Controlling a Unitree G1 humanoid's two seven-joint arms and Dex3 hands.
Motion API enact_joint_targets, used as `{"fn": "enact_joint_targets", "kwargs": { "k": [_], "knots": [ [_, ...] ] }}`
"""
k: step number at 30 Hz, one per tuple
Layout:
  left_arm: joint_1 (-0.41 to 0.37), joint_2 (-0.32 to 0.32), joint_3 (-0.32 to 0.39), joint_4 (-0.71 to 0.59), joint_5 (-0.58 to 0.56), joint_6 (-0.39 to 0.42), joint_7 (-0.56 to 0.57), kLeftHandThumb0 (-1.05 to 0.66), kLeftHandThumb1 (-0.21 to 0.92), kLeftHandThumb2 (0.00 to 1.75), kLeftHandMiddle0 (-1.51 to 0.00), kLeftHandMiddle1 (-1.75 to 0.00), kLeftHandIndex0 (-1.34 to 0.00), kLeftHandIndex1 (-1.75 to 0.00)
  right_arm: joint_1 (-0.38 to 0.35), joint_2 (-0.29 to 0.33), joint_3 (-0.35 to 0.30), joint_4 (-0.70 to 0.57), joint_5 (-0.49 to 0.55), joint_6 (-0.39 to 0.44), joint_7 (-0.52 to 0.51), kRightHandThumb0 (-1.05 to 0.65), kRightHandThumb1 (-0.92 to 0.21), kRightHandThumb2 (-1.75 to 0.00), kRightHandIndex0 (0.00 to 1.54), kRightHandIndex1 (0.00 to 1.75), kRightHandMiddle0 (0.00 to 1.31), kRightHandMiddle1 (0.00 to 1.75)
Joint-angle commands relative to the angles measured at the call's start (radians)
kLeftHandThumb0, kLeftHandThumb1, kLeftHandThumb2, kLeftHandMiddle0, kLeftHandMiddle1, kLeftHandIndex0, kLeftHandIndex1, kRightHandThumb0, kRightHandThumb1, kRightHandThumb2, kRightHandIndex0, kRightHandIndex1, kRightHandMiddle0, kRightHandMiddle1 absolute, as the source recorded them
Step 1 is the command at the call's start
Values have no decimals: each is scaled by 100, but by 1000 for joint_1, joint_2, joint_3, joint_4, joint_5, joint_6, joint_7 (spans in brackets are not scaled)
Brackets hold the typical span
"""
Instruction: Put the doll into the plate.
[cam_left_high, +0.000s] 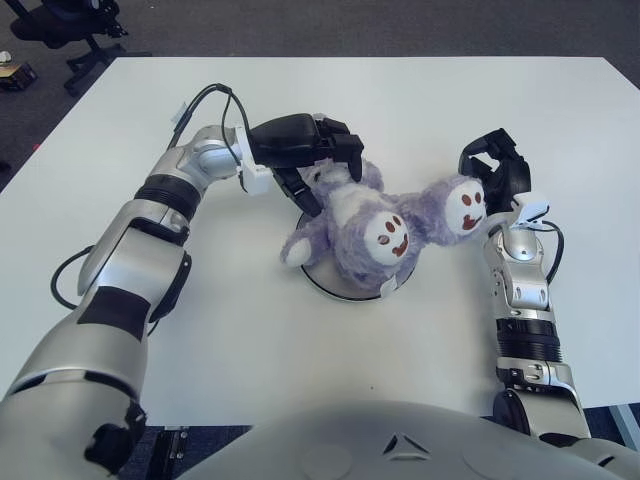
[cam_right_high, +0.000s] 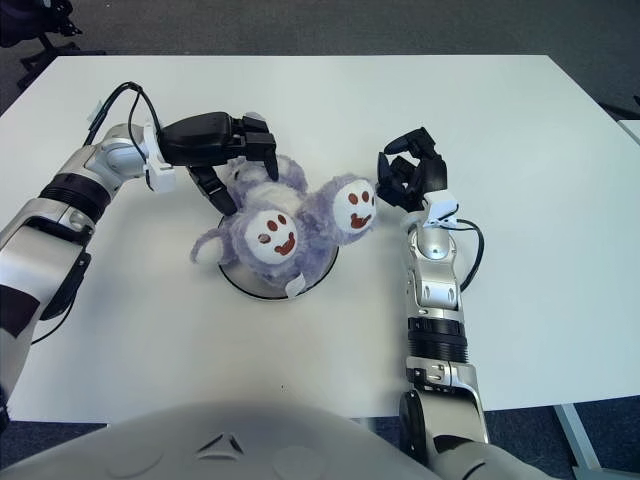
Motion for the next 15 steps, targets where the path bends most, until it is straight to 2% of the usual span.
{"fn": "enact_joint_targets", "kwargs": {
  "k": [1,2,6,12,15],
  "knots": [
    [-10,-6,-30,21,-18,-19,-55,-87,92,36,-53,-90,-23,-73,-18,-9,-10,2,4,3,-3,-38,-66,-86,85,175,36,175],
    [-12,-7,-34,26,-28,-23,-65,-89,92,37,-54,-83,-26,-57,-19,-9,-10,4,5,2,-3,-38,-66,-86,85,175,36,175],
    [-14,-11,-50,36,-83,-29,-109,-93,92,40,-57,-71,-33,-28,-23,-10,-11,10,4,1,-4,-38,-66,-87,85,175,36,175],
    [-7,-18,-79,30,-211,-15,-208,-96,92,36,-58,-68,-33,-17,-27,-11,-12,19,2,-1,-5,-38,-66,-87,85,175,36,175],
    [12,-18,-95,-7,-354,35,-321,-97,92,35,-59,-69,-33,-13,-31,-12,-12,25,1,0,-5,-38,-66,-87,85,175,36,175]
  ]
}}
